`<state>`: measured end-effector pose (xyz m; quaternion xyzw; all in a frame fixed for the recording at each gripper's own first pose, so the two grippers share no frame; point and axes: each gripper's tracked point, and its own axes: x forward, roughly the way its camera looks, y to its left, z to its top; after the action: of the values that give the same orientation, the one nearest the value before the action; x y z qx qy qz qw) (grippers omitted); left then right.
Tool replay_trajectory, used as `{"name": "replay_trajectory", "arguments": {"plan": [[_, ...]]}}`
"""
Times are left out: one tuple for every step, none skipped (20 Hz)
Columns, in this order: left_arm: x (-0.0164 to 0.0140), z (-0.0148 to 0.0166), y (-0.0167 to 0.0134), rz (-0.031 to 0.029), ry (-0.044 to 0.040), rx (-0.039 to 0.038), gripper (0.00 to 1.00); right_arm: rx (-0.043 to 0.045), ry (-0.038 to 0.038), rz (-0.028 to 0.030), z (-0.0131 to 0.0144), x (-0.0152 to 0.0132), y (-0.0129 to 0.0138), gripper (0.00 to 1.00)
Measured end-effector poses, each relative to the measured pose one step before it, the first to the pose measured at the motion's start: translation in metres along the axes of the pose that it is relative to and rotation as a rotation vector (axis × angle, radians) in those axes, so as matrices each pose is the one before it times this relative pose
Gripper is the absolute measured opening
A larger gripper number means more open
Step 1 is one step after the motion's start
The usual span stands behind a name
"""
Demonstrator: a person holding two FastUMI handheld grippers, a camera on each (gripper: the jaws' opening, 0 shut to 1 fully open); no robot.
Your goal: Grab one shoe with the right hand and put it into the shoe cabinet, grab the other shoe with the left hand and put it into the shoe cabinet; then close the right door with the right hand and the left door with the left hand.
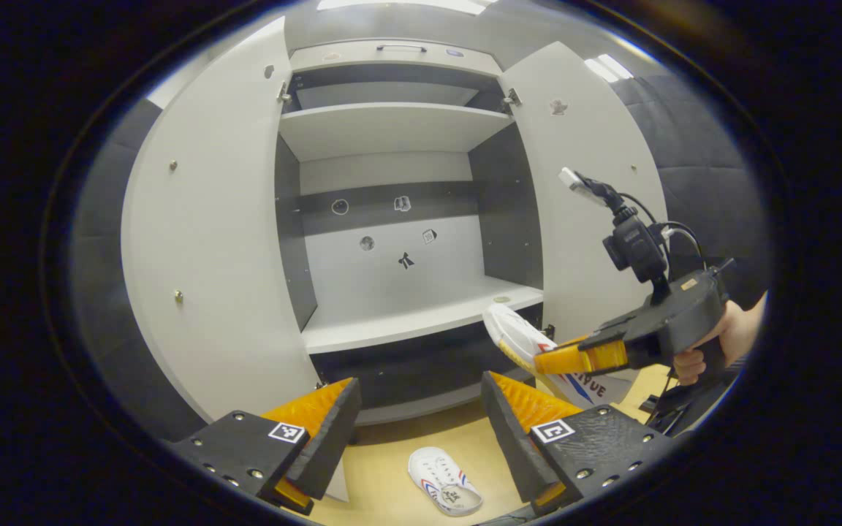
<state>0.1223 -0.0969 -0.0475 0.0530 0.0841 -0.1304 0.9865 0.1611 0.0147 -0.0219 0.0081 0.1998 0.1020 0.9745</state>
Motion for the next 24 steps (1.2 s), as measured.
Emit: {"name": "replay_trajectory", "arguments": {"plan": [[-0.00003,0.00220,0.00125,0.00642,-0.00189,-0.00894,0.95,0.00357,-0.02990,0.00441,0.01406,0.00133,-0.00006,0.02],[-0.00102,0.00043,0.00258,0.00814,-0.00320,-0.00396,0.94,-0.00042,-0.03095,-0.00086,0.01535,0.00339,-0.00092,0.02],[-0.00141,0.00058,0.00152,0.00930,-0.00221,-0.00089,0.94,-0.00403,-0.02922,-0.00204,0.01456,0.00346,-0.00112,0.02],[-0.00088,-0.00088,0.00175,0.00883,0.00079,-0.00080,0.98,-0.00161,-0.02623,-0.00132,0.01380,0.00548,-0.00156,0.01],[-0.00077,-0.00104,0.00238,0.01109,0.00857,0.00180,0.97,-0.00641,-0.01874,0.00059,0.01036,0.00624,-0.00040,0.02],[-0.00179,-0.00225,0.00209,0.00946,0.00666,0.00193,0.95,-0.00259,-0.01974,-0.00037,0.01012,0.00212,-0.00053,0.02],[-0.00232,0.00061,0.00105,0.00272,0.00141,-0.00057,0.95,0.00655,-0.02865,-0.00099,0.01336,0.00551,-0.00008,0.02],[-0.00220,-0.00040,0.00148,0.00397,-0.00100,0.00039,0.95,0.00392,-0.02435,0.00110,0.01486,0.00815,0.00019,0.02],[-0.00233,0.00103,0.00282,0.00878,-0.00041,0.00228,0.95,0.00186,-0.02068,-0.00093,0.01134,0.00920,-0.00016,0.02],[-0.00349,-0.00072,0.00347,0.01105,0.00001,0.00170,0.97,0.00066,-0.01671,-0.00120,0.01094,0.00807,-0.00037,0.02],[-0.00173,0.00007,0.00355,0.01112,-0.00043,-0.00231,0.97,0.00403,-0.01513,-0.00398,0.00968,0.00877,-0.00033,0.01],[-0.00199,0.00056,0.00267,0.00985,0.00022,-0.00557,0.95,0.00263,-0.01090,-0.00252,0.00710,0.00438,-0.00021,0.01],[-0.00220,0.00055,0.00276,0.01106,-0.00088,-0.00699,0.95,0.00383,-0.01777,-0.00371,0.01149,0.00845,0.00033,0.01],[-0.00334,-0.00065,0.00295,0.00995,-0.00016,-0.00616,0.95,0.00543,-0.01885,-0.00641,0.00956,0.00847,-0.00074,0.01],[-0.00268,0.00060,0.00302,0.01088,-0.00037,-0.00392,0.95,0.00350,-0.01716,-0.00723,0.00744,0.00851,-0.00137,0.01],[-0.00352,-0.00044,0.00336,0.01210,0.00021,-0.00108,0.97,0.00417,-0.01385,-0.00807,0.00630,0.00799,-0.00158,0.01],[-0.00318,0.00034,0.00391,0.01256,-0.00080,0.00093,0.94,0.00447,-0.00814,-0.00822,0.00507,0.00958,-0.00117,0.01],[-0.00370,-0.00075,0.00434,0.01441,0.00017,0.00171,0.95,0.00157,-0.00592,-0.00675,0.00356,0.00983,-0.00196,0.01],[-0.00402,0.00026,0.00471,0.01658,0.00062,0.00221,0.97,0.00193,-0.00287,-0.00749,0.00049,0.00897,-0.00175,0.01],[-0.00339,0.00040,0.00583,0.01993,0.00056,0.00074,0.95,-0.00330,0.00120,-0.00692,0.00157,0.00921,-0.00256,0.01],[-0.00423,-0.00029,0.00472,0.01867,0.00319,-0.00210,0.94,-0.01103,0.00207,-0.00893,-0.00089,0.00962,-0.00423,0.01],[-0.00429,-0.00055,0.00356,0.01764,0.00233,-0.00605,0.94,-0.01082,0.00728,-0.01236,-0.00115,0.00959,-0.00426,0.01],[-0.00383,-0.00105,0.00271,0.01426,0.00305,-0.01094,0.95,-0.00559,0.00572,-0.00926,-0.00204,0.00924,-0.00378,0.01],[-0.00328,0.00083,0.00076,0.00986,0.00097,-0.01141,0.95,0.00168,0.01055,-0.00771,-0.00238,0.00879,-0.00382,0.02]]}}
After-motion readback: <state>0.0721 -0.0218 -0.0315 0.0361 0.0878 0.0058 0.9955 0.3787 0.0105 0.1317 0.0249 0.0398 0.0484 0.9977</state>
